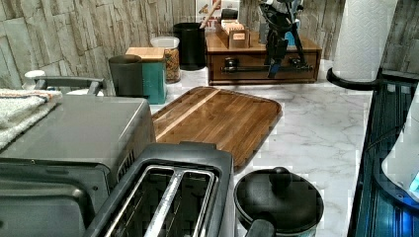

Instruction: Open the drawer.

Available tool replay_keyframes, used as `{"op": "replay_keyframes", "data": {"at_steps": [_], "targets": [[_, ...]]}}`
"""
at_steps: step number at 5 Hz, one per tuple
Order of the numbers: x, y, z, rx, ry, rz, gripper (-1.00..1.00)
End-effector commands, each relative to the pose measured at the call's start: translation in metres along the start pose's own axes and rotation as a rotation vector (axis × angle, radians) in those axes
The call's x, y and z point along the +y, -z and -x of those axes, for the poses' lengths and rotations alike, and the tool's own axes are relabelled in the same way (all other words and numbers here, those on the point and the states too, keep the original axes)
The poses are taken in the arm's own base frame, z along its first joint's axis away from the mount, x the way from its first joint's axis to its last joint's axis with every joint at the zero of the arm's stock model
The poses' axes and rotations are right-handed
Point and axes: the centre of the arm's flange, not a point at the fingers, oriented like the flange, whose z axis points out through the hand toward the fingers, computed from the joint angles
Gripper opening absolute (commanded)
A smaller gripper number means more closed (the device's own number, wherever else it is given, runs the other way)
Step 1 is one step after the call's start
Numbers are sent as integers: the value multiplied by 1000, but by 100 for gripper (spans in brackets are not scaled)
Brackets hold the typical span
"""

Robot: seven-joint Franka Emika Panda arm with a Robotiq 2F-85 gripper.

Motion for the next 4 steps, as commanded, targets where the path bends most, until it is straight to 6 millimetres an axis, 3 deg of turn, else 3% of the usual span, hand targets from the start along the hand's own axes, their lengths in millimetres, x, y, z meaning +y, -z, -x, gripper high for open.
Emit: {"op": "replay_keyframes", "data": {"at_steps": [1,3,4], "targets": [[18,-7,-24,112,72,65,100],[11,-34,-38,98,75,11,100],[4,-38,-42,88,67,16,100]]}}
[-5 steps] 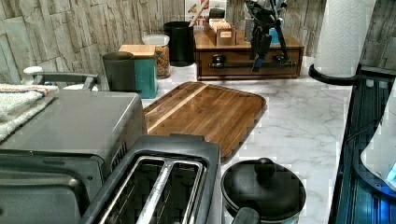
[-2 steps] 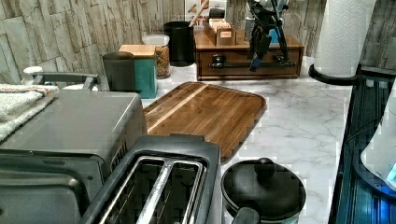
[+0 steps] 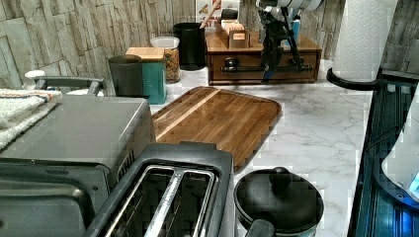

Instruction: Open the drawer.

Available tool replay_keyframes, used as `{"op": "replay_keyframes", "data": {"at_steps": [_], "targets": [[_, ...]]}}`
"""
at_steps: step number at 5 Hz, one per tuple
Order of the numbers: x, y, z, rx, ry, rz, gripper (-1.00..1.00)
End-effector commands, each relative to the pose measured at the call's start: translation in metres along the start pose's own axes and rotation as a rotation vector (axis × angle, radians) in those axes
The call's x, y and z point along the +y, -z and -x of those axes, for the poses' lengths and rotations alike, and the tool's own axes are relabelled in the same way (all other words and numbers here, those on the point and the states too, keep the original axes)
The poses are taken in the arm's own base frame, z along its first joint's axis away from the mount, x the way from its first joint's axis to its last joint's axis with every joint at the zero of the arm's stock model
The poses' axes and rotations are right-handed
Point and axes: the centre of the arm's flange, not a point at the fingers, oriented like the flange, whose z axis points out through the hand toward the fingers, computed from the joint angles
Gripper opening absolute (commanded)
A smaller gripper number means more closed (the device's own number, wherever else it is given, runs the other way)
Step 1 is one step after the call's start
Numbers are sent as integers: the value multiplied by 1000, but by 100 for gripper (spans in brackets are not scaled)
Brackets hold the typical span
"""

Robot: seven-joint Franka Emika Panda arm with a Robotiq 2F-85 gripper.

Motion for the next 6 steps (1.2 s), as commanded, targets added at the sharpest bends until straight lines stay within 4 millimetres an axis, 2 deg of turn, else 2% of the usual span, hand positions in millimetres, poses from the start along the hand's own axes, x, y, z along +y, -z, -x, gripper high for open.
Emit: {"op": "replay_keyframes", "data": {"at_steps": [1,2,3,4,5,6], "targets": [[-9,1,-53,-35,105,-27,100],[-18,12,-66,-123,132,-121,100],[-35,14,-67,-150,152,-171,100],[-64,9,-58,-153,135,-178,100],[-102,19,-54,-190,143,-211,100],[-148,39,-51,-225,128,-225,100]]}}
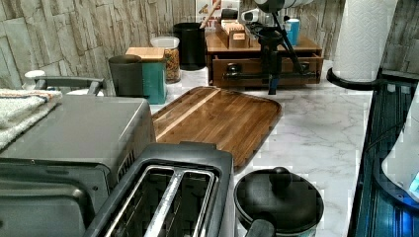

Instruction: Open the drawer.

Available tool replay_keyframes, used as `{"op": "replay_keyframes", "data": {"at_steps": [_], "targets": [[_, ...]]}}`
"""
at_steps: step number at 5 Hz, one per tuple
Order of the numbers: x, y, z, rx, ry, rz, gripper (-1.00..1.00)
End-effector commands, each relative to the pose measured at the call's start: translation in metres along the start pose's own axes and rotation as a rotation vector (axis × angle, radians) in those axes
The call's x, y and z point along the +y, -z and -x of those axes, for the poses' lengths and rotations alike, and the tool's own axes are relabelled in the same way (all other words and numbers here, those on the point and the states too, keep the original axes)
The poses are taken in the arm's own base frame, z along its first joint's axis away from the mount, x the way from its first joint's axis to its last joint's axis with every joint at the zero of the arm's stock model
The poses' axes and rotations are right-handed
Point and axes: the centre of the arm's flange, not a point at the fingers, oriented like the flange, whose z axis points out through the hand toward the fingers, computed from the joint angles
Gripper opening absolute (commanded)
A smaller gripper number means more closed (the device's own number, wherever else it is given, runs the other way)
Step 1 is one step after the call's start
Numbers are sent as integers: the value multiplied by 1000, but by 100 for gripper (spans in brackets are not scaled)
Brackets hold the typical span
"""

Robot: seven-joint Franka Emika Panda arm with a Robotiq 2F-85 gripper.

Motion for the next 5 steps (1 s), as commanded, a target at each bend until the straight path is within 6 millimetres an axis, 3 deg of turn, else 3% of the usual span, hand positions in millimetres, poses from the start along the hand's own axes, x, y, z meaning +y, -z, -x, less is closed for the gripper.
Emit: {"op": "replay_keyframes", "data": {"at_steps": [1,3,5], "targets": [[-141,28,-11,-5,102,-77,100],[-163,19,-17,-1,91,-104,100],[-196,33,-28,-31,10,-180,100]]}}
